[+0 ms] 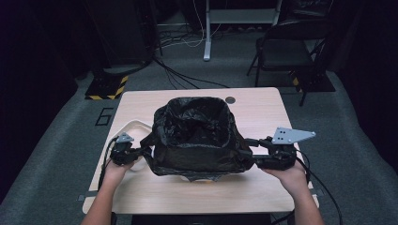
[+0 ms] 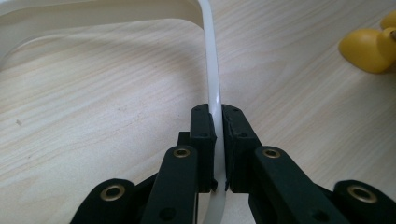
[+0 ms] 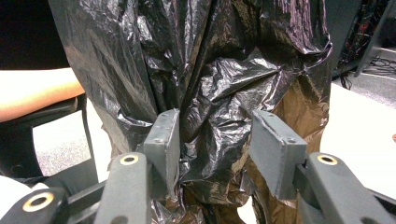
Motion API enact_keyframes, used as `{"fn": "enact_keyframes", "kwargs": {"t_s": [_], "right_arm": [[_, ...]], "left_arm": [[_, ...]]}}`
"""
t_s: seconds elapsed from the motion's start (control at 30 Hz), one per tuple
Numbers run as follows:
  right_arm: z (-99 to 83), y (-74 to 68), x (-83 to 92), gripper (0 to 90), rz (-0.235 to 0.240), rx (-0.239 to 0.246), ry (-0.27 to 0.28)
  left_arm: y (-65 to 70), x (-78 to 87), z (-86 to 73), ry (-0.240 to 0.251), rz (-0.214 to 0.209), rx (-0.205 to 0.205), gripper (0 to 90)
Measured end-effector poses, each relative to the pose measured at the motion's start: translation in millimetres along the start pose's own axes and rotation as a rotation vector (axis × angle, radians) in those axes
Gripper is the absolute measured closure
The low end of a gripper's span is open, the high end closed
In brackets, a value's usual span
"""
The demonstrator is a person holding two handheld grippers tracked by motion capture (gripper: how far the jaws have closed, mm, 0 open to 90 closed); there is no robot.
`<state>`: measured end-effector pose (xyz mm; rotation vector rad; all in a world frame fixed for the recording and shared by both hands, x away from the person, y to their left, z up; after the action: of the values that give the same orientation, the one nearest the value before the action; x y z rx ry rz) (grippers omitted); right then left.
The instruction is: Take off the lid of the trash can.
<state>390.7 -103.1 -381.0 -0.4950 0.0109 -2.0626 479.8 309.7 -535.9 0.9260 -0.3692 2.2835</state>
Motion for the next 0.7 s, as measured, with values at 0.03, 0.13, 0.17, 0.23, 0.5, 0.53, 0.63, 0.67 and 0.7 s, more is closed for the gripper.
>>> {"fn": "enact_keyframes", "kwargs": {"t_s": [0.03,0.13,0.17,0.23,0.5,0.53,0.63,0.67,0.7], "right_arm": [[0.4,0.1,0.5,52.0,0.0,0.004,0.002],[0.8,0.3,1.1,52.0,0.0,0.006,0.005],[1.1,0.4,1.4,52.0,-0.001,0.004,0.007],[1.2,0.3,1.7,52.0,-0.001,0.002,0.009],[2.3,1.0,3.4,52.0,-0.005,0.001,0.017],[2.3,1.2,3.5,52.0,-0.006,0.001,0.018],[2.5,0.8,3.9,52.0,-0.006,0.003,0.019],[2.6,0.7,4.0,52.0,-0.006,0.003,0.02],[2.6,0.8,4.1,52.1,-0.006,0.002,0.02]], "left_arm": [[-0.3,4.3,2.2,-0.003,-0.004,-0.008,83.9],[-0.6,9.2,5.6,-0.003,-0.007,-0.022,83.9],[-1.1,12.8,8.4,-0.002,-0.01,-0.028,83.8],[-3.0,20.5,15.2,-0.003,-0.017,-0.041,83.9],[-10.8,48.6,40.8,0.026,-0.039,-0.037,83.9],[-11.3,52.0,44.3,0.032,-0.044,-0.035,83.9],[-12.4,64.6,56.0,0.033,-0.057,-0.033,83.9],[-12.4,64.6,56.0,0.033,-0.057,-0.033,83.9],[-12.5,67.5,59.0,0.035,-0.062,-0.034,83.9]]}}
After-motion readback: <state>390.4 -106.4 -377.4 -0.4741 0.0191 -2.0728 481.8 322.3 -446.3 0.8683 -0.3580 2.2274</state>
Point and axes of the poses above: each handheld gripper's, and its own axes: x roughly backward along the jaws, z roughly out of its top, y roughly to its right, the point moved 8 cm from there along -x, roughly forward along the jaws, and after that the axes turned 8 degrees about -x, right-handed, at the moved point
